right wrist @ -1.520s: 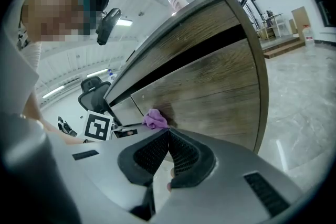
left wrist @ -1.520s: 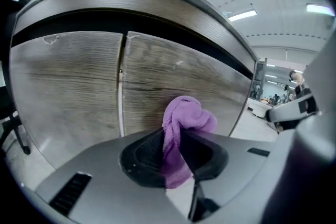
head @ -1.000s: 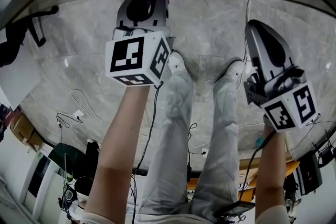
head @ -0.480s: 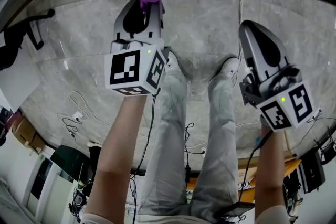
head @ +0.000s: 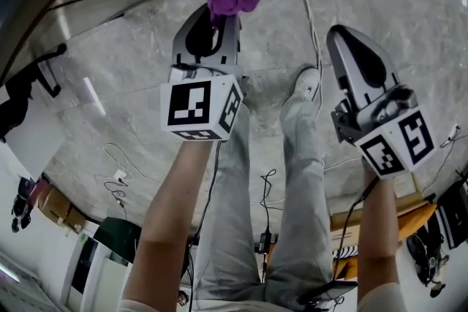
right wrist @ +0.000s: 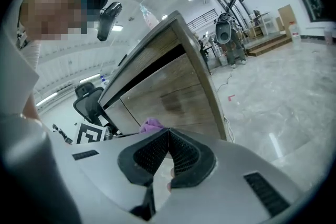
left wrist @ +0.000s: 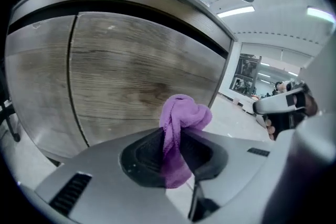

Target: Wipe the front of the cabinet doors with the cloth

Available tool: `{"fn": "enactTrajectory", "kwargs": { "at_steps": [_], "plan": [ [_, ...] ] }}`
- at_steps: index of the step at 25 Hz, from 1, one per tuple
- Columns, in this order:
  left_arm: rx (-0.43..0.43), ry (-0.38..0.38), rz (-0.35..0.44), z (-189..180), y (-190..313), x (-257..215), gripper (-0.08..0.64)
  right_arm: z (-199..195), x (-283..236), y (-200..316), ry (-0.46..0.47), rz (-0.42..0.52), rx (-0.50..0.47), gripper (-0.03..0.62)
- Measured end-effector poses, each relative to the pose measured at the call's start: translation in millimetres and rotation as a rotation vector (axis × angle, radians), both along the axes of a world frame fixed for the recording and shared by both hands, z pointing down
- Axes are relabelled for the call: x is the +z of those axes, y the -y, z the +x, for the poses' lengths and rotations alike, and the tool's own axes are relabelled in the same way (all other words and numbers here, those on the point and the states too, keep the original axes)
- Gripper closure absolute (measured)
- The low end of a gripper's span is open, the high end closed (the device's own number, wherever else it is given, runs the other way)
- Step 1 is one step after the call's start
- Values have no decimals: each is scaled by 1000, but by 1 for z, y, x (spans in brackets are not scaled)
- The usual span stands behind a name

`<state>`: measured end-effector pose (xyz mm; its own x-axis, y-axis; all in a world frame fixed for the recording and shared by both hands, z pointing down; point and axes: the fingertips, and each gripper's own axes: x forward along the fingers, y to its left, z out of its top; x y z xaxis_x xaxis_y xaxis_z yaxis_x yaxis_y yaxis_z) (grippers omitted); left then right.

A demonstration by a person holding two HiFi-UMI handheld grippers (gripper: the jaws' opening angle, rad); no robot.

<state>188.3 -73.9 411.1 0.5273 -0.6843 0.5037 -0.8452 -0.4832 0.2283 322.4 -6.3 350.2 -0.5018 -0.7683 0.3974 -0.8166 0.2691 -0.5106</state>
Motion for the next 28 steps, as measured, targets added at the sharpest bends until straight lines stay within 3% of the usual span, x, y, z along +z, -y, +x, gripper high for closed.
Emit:
{"fn": "enactTrajectory", "kwargs": {
  "at_steps": [8, 13, 18, 28],
  "plan": [
    [133, 3, -20, 65, -18, 17, 482, 34, 17, -24, 15, -21, 71, 565],
    [168, 18, -28, 82, -20, 40, 482, 44, 41, -40, 2, -40, 81, 565],
    [182, 33, -22, 135, -3, 53, 482, 96, 57, -40, 1, -56, 96, 565],
    [185, 23, -34, 151, 18, 65, 482, 102, 79, -48, -18, -82, 75, 565]
  ]
}}
